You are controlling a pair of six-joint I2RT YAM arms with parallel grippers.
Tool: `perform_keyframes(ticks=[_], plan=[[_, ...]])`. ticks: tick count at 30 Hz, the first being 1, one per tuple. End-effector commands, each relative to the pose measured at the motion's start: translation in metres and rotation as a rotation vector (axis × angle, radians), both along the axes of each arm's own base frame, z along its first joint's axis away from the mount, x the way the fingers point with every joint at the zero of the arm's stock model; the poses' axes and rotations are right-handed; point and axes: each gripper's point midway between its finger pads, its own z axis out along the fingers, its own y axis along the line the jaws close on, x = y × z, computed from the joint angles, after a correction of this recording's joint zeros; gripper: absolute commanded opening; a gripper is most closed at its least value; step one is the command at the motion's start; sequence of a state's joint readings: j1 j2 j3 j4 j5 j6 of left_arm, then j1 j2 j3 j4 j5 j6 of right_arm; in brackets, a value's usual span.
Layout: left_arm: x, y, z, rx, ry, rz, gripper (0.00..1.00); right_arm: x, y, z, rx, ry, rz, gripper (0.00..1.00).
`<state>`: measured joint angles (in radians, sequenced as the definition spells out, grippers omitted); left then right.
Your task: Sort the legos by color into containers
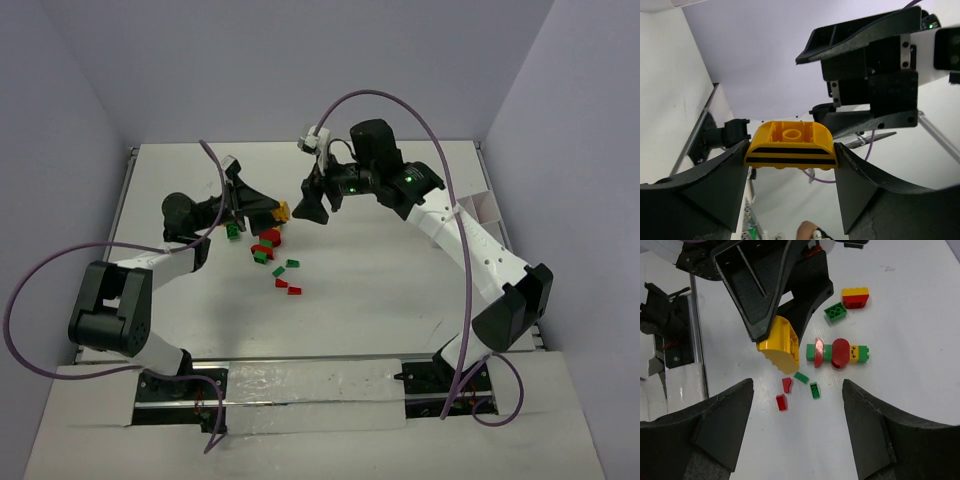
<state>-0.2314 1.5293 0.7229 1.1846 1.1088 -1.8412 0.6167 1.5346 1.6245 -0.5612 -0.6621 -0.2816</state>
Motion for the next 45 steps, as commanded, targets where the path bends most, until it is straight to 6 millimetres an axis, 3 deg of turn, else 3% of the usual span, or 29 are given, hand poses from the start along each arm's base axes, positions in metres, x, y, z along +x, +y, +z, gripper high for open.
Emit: perform_keyframes(ticks=[1,9,17,22,25,27,30,32,33,34,38,40,41,42,43,44,45], plan=[[-0.005,0.006,0.023,-0.092,-0.043,0.016,0.31,0.002,0.016,0.015,0.016,-0.087,0.056,0.79],[-0.006,0.007,0.023,-0.103,-0.022,0.02,0.27,-0.006,0.036,0.018,0.032,-0.095,0.122,0.8],[-0.006,0.008,0.024,-0.115,-0.008,0.02,0.22,0.002,0.049,0.018,0.049,-0.11,0.131,0.79],[-0.006,0.008,0.026,-0.119,-0.018,0.019,0.22,0.004,0.055,0.02,0.063,-0.114,0.139,0.6],[-0.006,0.008,0.026,-0.12,-0.018,0.02,0.22,0.005,0.056,0.021,0.068,-0.119,0.14,0.39],[-0.006,0.008,0.026,-0.119,-0.02,0.021,0.24,0.005,0.056,0.021,0.068,-0.12,0.142,0.32],[-0.005,0.008,0.024,-0.112,-0.021,0.026,0.46,0.005,0.056,0.02,0.066,-0.121,0.142,0.2],[-0.001,0.009,0.018,-0.082,-0.018,0.033,0.82,0.005,0.053,0.02,0.06,-0.118,0.13,0.12],[0.004,0.011,0.014,-0.053,-0.02,0.045,0.94,0.005,0.05,0.02,0.056,-0.12,0.119,0.08],[0.009,0.014,0.009,-0.02,-0.042,0.063,0.99,0.006,0.043,0.017,0.044,-0.111,0.102,0.04],[0.038,0.04,-0.009,0.111,-0.071,0.165,0.99,0.011,-0.001,0.001,-0.032,-0.054,0.001,0.0],[0.055,0.055,-0.026,0.243,-0.074,0.227,0.99,0.024,-0.046,-0.016,-0.118,-0.004,-0.115,0.0],[0.067,0.06,-0.017,0.349,-0.275,0.263,0.99,0.036,-0.072,-0.024,-0.161,0.005,-0.177,0.0],[0.085,0.067,-0.027,0.477,-0.287,0.349,0.99,0.042,-0.092,-0.03,-0.203,0.02,-0.225,0.0],[0.079,0.073,-0.054,0.644,-0.292,0.322,0.99,0.043,-0.12,-0.044,-0.285,0.054,-0.281,0.0],[0.086,0.074,-0.039,0.706,-0.372,0.349,0.99,0.049,-0.142,-0.05,-0.331,0.071,-0.335,0.0],[0.089,0.075,-0.038,0.764,-0.406,0.364,0.99,0.054,-0.163,-0.056,-0.377,0.088,-0.389,0.0]])
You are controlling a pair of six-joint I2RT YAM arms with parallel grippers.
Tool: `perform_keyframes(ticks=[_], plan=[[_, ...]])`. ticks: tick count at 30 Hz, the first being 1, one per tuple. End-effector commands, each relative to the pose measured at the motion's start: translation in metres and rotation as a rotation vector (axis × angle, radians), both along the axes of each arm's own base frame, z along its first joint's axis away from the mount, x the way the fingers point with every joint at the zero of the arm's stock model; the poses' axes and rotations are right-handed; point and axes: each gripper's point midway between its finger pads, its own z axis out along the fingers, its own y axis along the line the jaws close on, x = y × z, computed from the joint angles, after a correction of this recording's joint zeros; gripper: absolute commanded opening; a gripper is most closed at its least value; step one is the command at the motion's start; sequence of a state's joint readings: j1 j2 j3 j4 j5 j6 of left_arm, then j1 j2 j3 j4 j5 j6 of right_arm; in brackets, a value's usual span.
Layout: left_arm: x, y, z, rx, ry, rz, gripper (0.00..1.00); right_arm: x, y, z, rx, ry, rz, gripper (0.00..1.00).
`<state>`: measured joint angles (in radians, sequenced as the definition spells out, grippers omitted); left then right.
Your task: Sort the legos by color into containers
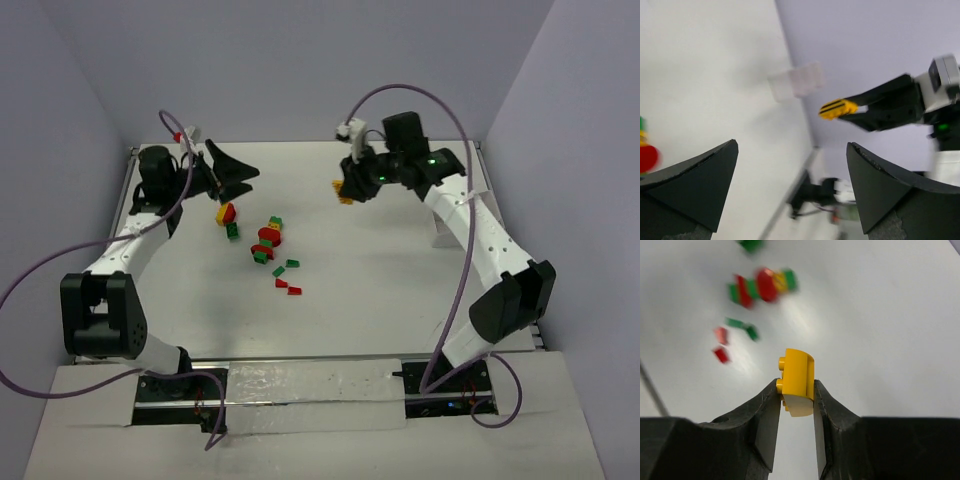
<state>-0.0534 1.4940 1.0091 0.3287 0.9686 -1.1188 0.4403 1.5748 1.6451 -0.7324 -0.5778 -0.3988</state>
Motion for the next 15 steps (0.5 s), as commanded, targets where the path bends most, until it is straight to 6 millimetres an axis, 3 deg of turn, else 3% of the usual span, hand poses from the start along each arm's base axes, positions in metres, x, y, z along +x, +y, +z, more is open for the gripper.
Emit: perform_keyframes(ticks=[1,2,5,10,13,15], plan=[[-0.004,0.018,-0.02,0.569,-0.223,0.05,0.99,0.011,-0.131,-0.026,-0.301,0.08,-0.305,0.0],[-0.002,0.018,-0.022,0.594,-0.221,0.071,0.99,0.009,-0.144,-0.03,-0.319,0.106,-0.325,0.0],[0.001,0.018,-0.024,0.689,-0.258,0.084,0.99,0.016,-0.212,-0.05,-0.508,0.212,-0.481,0.0],[0.003,0.018,-0.036,0.712,-0.231,0.076,0.99,0.031,-0.294,-0.065,-0.644,0.343,-0.726,0.0],[0.001,0.02,-0.035,0.719,-0.248,0.084,0.99,0.039,-0.323,-0.069,-0.683,0.398,-0.825,0.0],[0.001,0.021,-0.035,0.726,-0.251,0.089,0.99,0.041,-0.331,-0.079,-0.715,0.444,-0.847,0.0]])
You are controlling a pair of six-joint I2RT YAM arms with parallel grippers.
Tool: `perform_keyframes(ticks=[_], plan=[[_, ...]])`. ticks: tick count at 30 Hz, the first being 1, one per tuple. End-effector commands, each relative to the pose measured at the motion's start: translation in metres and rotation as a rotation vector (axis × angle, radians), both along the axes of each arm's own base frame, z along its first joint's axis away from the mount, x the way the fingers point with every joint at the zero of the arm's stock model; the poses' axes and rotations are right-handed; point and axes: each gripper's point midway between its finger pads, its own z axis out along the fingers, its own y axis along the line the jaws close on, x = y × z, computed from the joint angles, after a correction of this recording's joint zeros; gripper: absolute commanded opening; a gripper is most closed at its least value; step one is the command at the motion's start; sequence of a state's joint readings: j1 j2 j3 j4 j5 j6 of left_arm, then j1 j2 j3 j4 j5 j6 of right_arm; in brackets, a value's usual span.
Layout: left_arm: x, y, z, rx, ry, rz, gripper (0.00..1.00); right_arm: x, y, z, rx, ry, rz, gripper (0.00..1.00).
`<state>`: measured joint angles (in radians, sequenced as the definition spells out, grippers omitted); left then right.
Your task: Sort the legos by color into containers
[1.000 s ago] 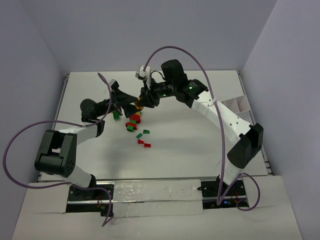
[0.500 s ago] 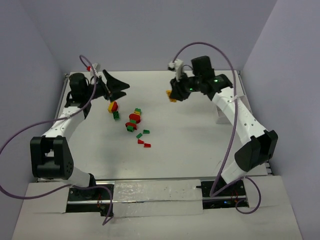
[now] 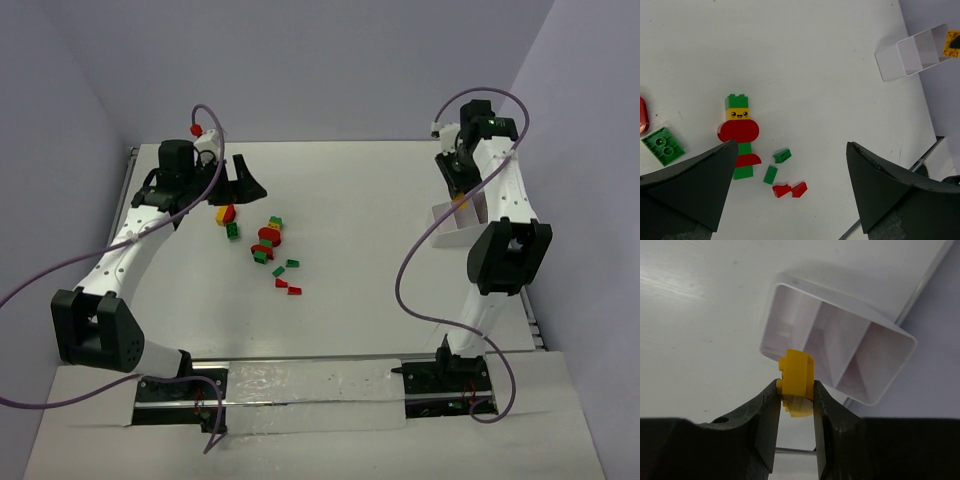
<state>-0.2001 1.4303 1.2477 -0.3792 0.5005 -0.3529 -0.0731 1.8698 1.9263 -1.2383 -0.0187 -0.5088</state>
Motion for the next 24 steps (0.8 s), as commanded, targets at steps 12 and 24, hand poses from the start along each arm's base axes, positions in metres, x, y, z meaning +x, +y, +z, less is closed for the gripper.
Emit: perform_keyframes(ticks=[12,24], plan=[[0.008,0.014,-0.004,0.081,0.009,0.058,0.99,0.0,-0.044,-0.031,-0.117,0.129,-0.191,0.03],[0.008,0.011,-0.005,0.073,0.024,0.039,0.99,0.012,-0.049,-0.059,-0.122,0.176,-0.199,0.16]])
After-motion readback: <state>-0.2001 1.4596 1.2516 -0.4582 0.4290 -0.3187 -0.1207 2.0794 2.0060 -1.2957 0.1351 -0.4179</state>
